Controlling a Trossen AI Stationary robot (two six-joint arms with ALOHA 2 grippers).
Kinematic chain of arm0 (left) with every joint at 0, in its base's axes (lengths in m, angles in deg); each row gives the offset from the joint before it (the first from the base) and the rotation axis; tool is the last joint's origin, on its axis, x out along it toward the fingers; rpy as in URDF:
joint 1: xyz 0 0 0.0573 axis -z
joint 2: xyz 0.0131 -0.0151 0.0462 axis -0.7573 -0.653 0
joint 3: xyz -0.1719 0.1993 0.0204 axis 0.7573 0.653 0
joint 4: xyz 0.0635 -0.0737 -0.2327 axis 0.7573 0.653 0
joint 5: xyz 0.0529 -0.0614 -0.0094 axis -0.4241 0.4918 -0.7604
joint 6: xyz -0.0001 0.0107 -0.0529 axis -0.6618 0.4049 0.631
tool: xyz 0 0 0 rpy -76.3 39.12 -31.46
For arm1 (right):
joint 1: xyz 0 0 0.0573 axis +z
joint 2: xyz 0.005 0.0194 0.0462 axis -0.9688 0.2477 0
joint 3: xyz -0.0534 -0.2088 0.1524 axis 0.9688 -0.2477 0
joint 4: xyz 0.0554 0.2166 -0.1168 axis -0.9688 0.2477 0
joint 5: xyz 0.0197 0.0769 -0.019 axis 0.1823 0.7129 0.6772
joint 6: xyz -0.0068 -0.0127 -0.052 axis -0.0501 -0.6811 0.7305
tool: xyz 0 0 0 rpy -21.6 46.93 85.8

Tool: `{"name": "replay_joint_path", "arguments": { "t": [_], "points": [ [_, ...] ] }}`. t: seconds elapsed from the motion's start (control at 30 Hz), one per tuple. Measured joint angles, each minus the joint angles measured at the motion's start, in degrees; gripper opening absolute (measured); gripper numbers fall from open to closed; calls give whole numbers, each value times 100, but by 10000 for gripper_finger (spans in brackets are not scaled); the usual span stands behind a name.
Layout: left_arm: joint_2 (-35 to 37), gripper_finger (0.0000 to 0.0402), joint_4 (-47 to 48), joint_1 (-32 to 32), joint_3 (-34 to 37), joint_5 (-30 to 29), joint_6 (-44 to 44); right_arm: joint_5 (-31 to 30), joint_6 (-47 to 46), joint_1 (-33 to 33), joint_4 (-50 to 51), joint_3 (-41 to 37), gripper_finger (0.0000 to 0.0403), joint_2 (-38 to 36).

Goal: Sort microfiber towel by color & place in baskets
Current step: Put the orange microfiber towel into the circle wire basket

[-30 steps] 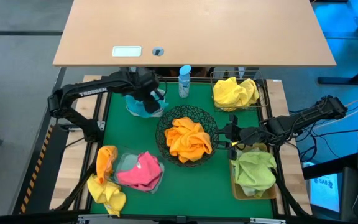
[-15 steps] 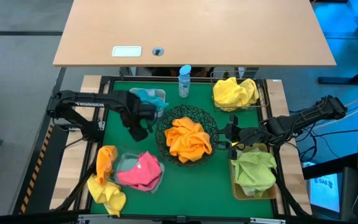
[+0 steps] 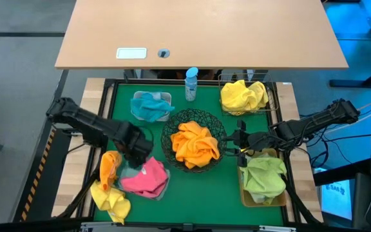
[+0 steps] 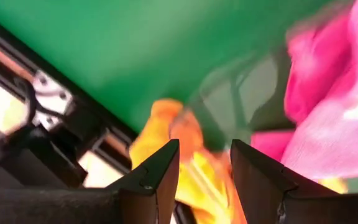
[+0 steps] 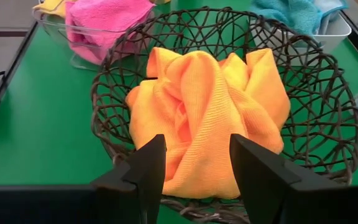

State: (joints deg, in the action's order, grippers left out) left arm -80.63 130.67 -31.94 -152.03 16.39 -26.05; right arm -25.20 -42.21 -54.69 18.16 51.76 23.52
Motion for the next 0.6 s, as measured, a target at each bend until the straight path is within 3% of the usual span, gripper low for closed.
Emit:
{"name": "replay_joint_path", "arguments": {
  "t": [0.37,0.6],
  "points": [
    [314,139,-5,669,1094,830,359,-3,0,0,-9,0,176,0],
    [796,139,-5,799,1271,211,688,-3,-2,0,-11,0,176,0]
  ]
}}
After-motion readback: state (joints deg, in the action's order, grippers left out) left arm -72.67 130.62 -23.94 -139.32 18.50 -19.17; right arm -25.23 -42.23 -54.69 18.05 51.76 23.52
